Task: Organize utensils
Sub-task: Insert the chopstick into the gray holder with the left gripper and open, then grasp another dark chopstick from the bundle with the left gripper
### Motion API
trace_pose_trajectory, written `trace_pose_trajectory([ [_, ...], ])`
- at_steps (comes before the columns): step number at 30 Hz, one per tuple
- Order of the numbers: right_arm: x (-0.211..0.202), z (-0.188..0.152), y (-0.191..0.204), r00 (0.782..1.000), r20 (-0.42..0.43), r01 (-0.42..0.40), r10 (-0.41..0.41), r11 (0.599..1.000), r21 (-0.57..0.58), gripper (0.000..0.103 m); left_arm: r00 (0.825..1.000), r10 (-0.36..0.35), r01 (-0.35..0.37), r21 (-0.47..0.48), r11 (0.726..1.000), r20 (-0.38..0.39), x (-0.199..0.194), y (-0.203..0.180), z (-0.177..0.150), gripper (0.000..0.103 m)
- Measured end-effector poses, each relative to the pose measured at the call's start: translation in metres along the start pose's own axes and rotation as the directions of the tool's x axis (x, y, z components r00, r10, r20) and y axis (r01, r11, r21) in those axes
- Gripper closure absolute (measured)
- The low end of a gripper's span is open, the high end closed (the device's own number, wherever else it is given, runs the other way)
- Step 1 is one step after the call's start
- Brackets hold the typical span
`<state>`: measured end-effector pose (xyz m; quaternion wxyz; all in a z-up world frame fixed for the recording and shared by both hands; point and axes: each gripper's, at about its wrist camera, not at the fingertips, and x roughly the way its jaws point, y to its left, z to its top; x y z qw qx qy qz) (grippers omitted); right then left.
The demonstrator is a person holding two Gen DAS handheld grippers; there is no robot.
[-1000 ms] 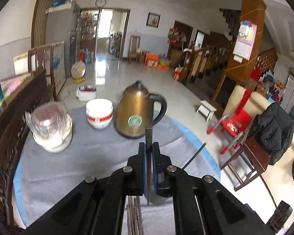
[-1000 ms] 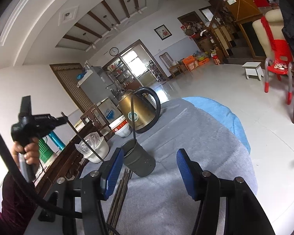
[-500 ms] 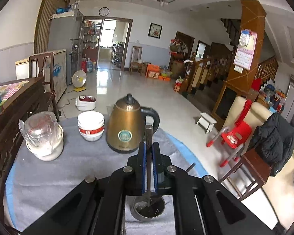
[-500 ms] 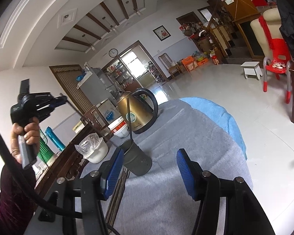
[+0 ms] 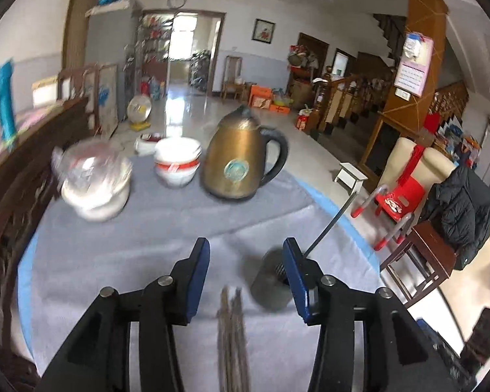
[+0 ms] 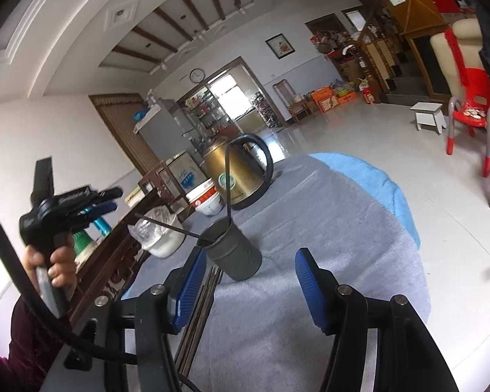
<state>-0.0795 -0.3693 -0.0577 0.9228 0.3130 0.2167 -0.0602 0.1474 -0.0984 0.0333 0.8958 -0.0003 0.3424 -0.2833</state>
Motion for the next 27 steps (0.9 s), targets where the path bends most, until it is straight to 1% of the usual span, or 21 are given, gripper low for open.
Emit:
trace_pose_trajectory([
  [2, 0.01, -0.005, 0.004, 0.999, -0.031, -0.012, 0.012, 1.0, 0.003, 0.042, 0.999, 0.051, -0.051, -0.021, 0.998, -0.02, 0.0, 0.017, -0.021, 0.045],
  [4, 0.021, -0.012, 0.009, 0.998, -0.064, -0.022, 0.022, 1.0, 0.002, 0.042, 0.991, 0.111, -0.113, -0.018, 0.993, -0.073, 0.008, 0.035, -0.047, 0.045],
  [6, 0.033, -0.018, 0.017, 0.995, -0.099, -0.028, 0.027, 1.0, -0.008, 0.042, 0.982, 0.138, -0.144, -0.036, 0.989, -0.127, 0.02, 0.048, -0.065, 0.045],
  [7, 0.039, -0.022, 0.022, 0.993, -0.119, -0.025, 0.023, 1.0, -0.015, 0.042, 0.974, 0.139, -0.15, -0.048, 0.987, -0.179, 0.031, 0.056, -0.078, 0.045],
  [9, 0.053, -0.031, 0.029, 0.986, -0.163, -0.024, 0.019, 0.999, -0.026, 0.042, 0.963, 0.124, -0.143, -0.066, 0.987, -0.238, 0.046, 0.063, -0.095, 0.045],
  [10, 0.06, -0.036, 0.032, 0.982, -0.186, -0.024, 0.018, 0.999, -0.031, 0.043, 0.954, 0.116, -0.141, -0.073, 0.987, -0.276, 0.056, 0.065, -0.106, 0.045],
  [12, 0.073, -0.047, 0.037, 0.975, -0.224, -0.019, 0.009, 0.999, -0.04, 0.047, 0.942, 0.097, -0.123, -0.063, 0.99, -0.323, 0.071, 0.063, -0.119, 0.045],
  [13, 0.078, -0.052, 0.038, 0.97, -0.243, -0.016, 0.006, 0.999, -0.04, 0.051, 0.938, 0.091, -0.118, -0.062, 0.991, -0.334, 0.075, 0.062, -0.123, 0.045],
  [15, 0.088, -0.061, 0.041, 0.961, -0.277, -0.01, -0.001, 0.999, -0.038, 0.052, 0.933, 0.058, -0.084, -0.06, 0.995, -0.356, 0.086, 0.058, -0.129, 0.045],
  [17, 0.094, -0.066, 0.042, 0.956, -0.292, -0.005, -0.008, 0.999, -0.044, 0.052, 0.932, 0.042, -0.067, -0.057, 0.996, -0.361, 0.097, 0.056, -0.131, 0.045],
  [20, 0.101, -0.071, 0.046, 0.951, -0.309, 0.003, -0.021, 0.998, -0.06, 0.052, 0.917, 0.026, -0.055, -0.062, 0.997, -0.398, 0.118, 0.051, -0.131, 0.045],
  [23, 0.104, -0.071, 0.047, 0.949, -0.314, 0.007, -0.027, 0.998, -0.064, 0.052, 0.906, 0.037, -0.067, -0.056, 0.996, -0.422, 0.13, 0.048, -0.135, 0.045],
  [24, 0.106, -0.071, 0.047, 0.949, -0.315, 0.009, -0.028, 0.998, -0.06, 0.052, 0.904, 0.04, -0.071, -0.057, 0.996, -0.426, 0.133, 0.047, -0.135, 0.045],
  [25, 0.106, -0.07, 0.047, 0.948, -0.316, 0.01, -0.027, 0.998, -0.057, 0.052, 0.909, 0.052, -0.078, -0.048, 0.996, -0.414, 0.133, 0.045, -0.134, 0.045],
  [27, 0.109, -0.069, 0.046, 0.947, -0.32, 0.012, -0.029, 0.998, -0.054, 0.052, 0.907, 0.042, -0.073, -0.058, 0.996, -0.42, 0.135, 0.044, -0.132, 0.045],
])
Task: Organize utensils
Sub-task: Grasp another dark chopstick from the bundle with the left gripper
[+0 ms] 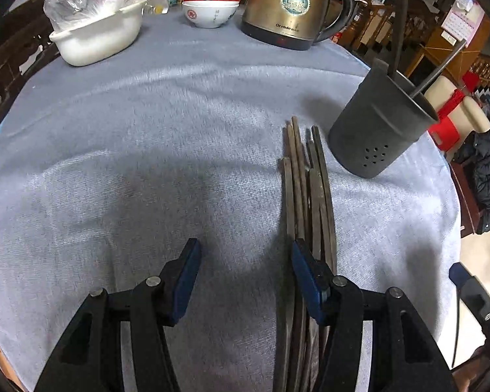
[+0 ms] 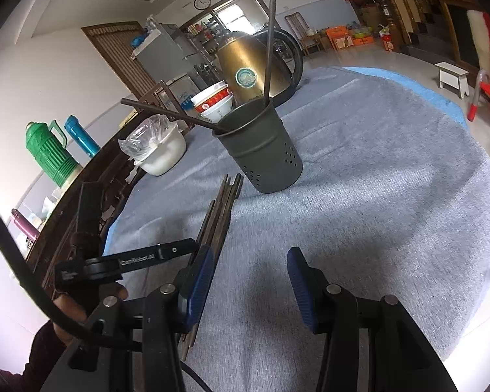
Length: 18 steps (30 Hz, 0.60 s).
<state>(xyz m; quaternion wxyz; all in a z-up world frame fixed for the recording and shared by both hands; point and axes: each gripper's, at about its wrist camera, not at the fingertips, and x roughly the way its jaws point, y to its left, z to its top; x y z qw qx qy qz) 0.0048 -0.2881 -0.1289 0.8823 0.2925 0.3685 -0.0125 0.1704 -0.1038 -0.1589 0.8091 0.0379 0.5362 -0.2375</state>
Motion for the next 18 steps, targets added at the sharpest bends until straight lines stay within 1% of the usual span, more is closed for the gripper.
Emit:
trace_pose_trajectory([
  [2, 0.004, 0.0, 0.0, 1.0, -0.007, 0.005, -0.005, 1.0, -0.001, 0.052, 1.0, -0.006, 0.006, 0.002, 1.0, -0.003, 0.0, 0.0, 0.001, 0.045],
  [6, 0.007, 0.001, 0.0, 1.0, -0.013, -0.001, 0.002, 1.0, 0.011, 0.052, 1.0, 0.023, -0.023, 0.017, 1.0, 0.007, 0.002, -0.002, 0.003, 0.045],
  [8, 0.008, 0.001, 0.001, 1.0, -0.01, 0.005, -0.005, 1.0, 0.003, 0.052, 0.999, 0.041, -0.041, 0.029, 0.999, 0.009, 0.005, -0.005, 0.006, 0.045],
  [10, 0.009, 0.001, 0.0, 1.0, -0.011, 0.009, -0.009, 1.0, 0.005, 0.052, 0.997, 0.08, -0.081, 0.067, 0.994, 0.017, 0.008, -0.011, 0.007, 0.046],
  [11, 0.01, 0.001, 0.0, 1.0, -0.014, 0.008, -0.008, 1.0, 0.01, 0.052, 0.995, 0.094, -0.095, 0.076, 0.993, 0.022, 0.009, -0.012, 0.008, 0.05],
  [12, 0.011, 0.001, 0.0, 1.0, -0.016, 0.008, -0.008, 1.0, 0.012, 0.052, 0.994, 0.109, -0.111, 0.081, 0.991, 0.028, 0.009, -0.012, 0.009, 0.058],
  [13, 0.012, 0.002, 0.001, 1.0, -0.019, 0.009, -0.009, 1.0, 0.009, 0.052, 0.992, 0.12, -0.122, 0.082, 0.989, 0.031, 0.01, -0.01, 0.009, 0.063],
  [15, 0.016, 0.003, 0.004, 1.0, -0.028, 0.013, -0.013, 1.0, -0.005, 0.055, 0.992, 0.121, -0.122, 0.065, 0.99, 0.029, 0.008, 0.0, 0.012, 0.085],
  [17, 0.025, 0.005, 0.009, 0.999, -0.052, 0.015, -0.016, 0.999, -0.029, 0.064, 0.997, 0.079, -0.079, 0.03, 0.996, 0.016, 0.005, 0.014, 0.013, 0.094],
  [18, 0.032, 0.006, 0.011, 0.997, -0.07, 0.016, -0.018, 0.999, -0.037, 0.064, 0.999, 0.048, -0.048, 0.013, 0.999, 0.011, 0.004, 0.02, 0.013, 0.094],
])
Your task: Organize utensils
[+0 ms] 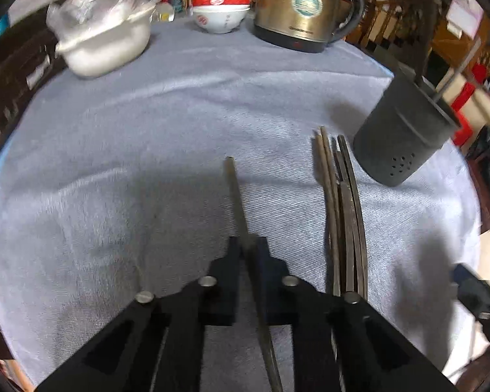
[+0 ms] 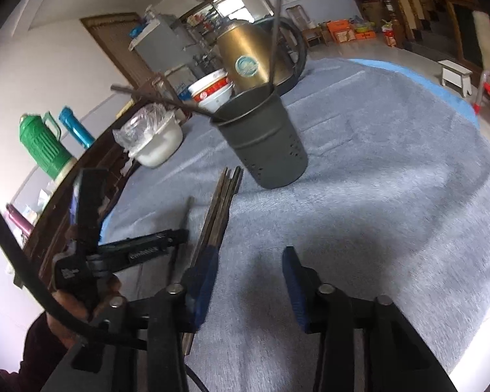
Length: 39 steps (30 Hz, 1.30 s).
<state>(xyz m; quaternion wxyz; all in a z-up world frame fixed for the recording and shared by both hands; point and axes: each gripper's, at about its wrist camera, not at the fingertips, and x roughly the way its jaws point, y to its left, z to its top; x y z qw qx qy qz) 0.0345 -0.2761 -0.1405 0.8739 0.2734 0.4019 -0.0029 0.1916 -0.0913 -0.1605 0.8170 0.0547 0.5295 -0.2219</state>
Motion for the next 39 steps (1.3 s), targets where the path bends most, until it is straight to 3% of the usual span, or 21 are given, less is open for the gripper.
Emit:
trace_pose_trajectory([
  [3, 0.025, 0.005, 0.011, 0.997, -0.074, -0.013, 0.011, 1.0, -0.025, 0.065, 0.998, -0.069, 0.068, -0.031, 0.997, -0.009, -0.003, 0.013, -0.002, 0.095],
  [11, 0.084, 0.008, 0.041, 0.983, -0.177, 0.03, -0.055, 0.99, -0.138, 0.077, 0.993, -0.12, 0.119, -0.055, 0.991, -0.019, -0.009, 0.027, -0.012, 0.095],
  [20, 0.088, 0.004, 0.061, 0.98, -0.174, 0.05, -0.097, 0.965, -0.256, 0.082, 0.989, -0.149, 0.147, -0.077, 0.986, -0.018, -0.002, 0.034, -0.011, 0.095],
  [27, 0.073, 0.01, 0.032, 0.973, -0.201, 0.074, -0.112, 0.979, -0.188, 0.086, 0.986, -0.167, 0.165, -0.089, 0.982, -0.018, -0.002, 0.041, -0.01, 0.095],
  [34, 0.086, 0.015, 0.044, 0.965, -0.207, 0.114, -0.162, 0.967, -0.226, 0.085, 0.985, -0.173, 0.169, -0.095, 0.981, -0.025, 0.0, 0.042, -0.009, 0.095],
  [39, 0.077, 0.011, 0.036, 0.953, -0.259, 0.096, -0.156, 0.968, -0.231, 0.094, 0.983, -0.18, 0.176, -0.093, 0.98, -0.038, -0.001, 0.044, -0.008, 0.095],
])
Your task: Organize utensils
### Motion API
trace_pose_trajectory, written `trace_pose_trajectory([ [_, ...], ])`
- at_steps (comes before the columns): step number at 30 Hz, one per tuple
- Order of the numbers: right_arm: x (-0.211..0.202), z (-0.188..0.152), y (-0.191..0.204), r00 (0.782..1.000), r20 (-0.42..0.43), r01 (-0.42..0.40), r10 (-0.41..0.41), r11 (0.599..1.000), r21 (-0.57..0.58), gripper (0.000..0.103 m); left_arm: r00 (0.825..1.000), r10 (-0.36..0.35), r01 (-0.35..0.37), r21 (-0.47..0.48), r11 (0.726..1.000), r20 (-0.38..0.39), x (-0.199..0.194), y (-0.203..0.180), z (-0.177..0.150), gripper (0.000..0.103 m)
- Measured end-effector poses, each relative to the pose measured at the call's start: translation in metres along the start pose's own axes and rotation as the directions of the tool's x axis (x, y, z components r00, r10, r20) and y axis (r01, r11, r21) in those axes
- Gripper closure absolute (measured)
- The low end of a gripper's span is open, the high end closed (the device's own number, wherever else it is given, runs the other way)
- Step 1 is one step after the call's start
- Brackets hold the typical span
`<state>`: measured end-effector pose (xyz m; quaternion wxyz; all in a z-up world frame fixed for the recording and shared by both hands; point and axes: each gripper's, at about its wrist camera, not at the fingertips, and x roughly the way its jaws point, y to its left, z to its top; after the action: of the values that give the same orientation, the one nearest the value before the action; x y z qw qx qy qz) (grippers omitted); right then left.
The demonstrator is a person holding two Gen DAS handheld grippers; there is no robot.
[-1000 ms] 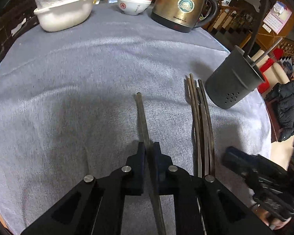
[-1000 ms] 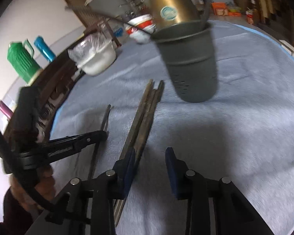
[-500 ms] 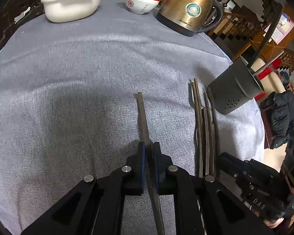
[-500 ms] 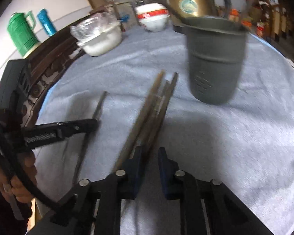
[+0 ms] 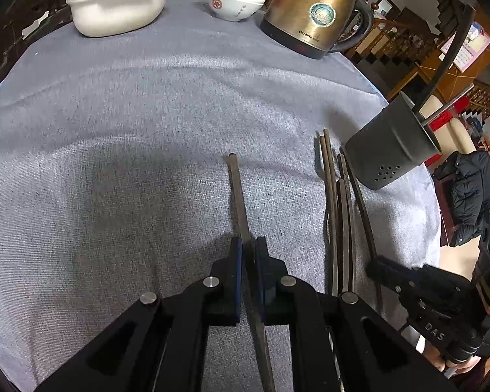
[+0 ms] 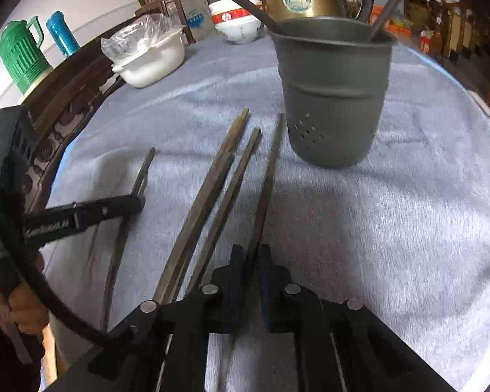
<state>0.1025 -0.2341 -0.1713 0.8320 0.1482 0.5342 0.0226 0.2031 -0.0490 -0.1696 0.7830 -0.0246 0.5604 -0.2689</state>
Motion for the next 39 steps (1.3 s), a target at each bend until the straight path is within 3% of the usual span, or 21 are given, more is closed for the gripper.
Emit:
trace_pose_trajectory([
  [4, -0.008, -0.009, -0.01, 0.999, -0.048, -0.022, 0.022, 1.0, 0.006, 0.094, 1.0, 0.008, -0.007, 0.017, 1.0, -0.03, 0.003, 0.0, 0.009, 0.095],
  [8, -0.003, 0.004, -0.016, 0.997, -0.067, -0.033, 0.038, 0.996, 0.078, 0.091, 0.997, 0.041, -0.04, 0.015, 0.999, -0.059, 0.007, -0.001, 0.024, 0.092],
  [11, 0.006, 0.02, -0.016, 0.998, -0.054, -0.016, 0.021, 0.996, 0.091, 0.091, 0.994, 0.059, -0.058, 0.01, 0.998, -0.09, 0.01, -0.002, 0.032, 0.092],
  [14, 0.015, 0.038, -0.012, 0.998, -0.059, 0.015, -0.01, 0.996, 0.091, 0.09, 0.992, 0.055, -0.056, -0.013, 0.998, -0.114, 0.012, -0.001, 0.04, 0.084],
  [20, 0.024, 0.057, -0.011, 0.999, -0.033, 0.044, -0.041, 0.996, 0.084, 0.088, 0.989, 0.074, -0.081, -0.048, 0.996, -0.129, 0.018, -0.004, 0.052, 0.084],
  [23, 0.025, 0.059, -0.009, 0.997, -0.045, 0.067, -0.065, 0.996, 0.061, 0.094, 0.986, 0.105, -0.111, -0.041, 0.993, -0.129, 0.021, -0.008, 0.054, 0.096],
  [25, 0.024, 0.059, -0.01, 0.997, -0.039, 0.061, -0.059, 0.997, 0.053, 0.096, 0.986, 0.111, -0.117, -0.049, 0.992, -0.121, 0.021, -0.011, 0.055, 0.096],
  [32, -0.023, 0.047, -0.01, 0.996, 0.084, -0.045, 0.043, 0.999, 0.022, 0.096, 0.993, 0.121, -0.121, -0.049, 0.991, 0.007, -0.027, -0.022, 0.043, 0.097],
  [39, -0.103, 0.036, -0.001, 0.947, 0.29, -0.13, 0.14, 0.99, -0.055, 0.097, 0.975, 0.114, -0.12, 0.016, 0.993, 0.191, -0.105, -0.06, 0.038, 0.098],
])
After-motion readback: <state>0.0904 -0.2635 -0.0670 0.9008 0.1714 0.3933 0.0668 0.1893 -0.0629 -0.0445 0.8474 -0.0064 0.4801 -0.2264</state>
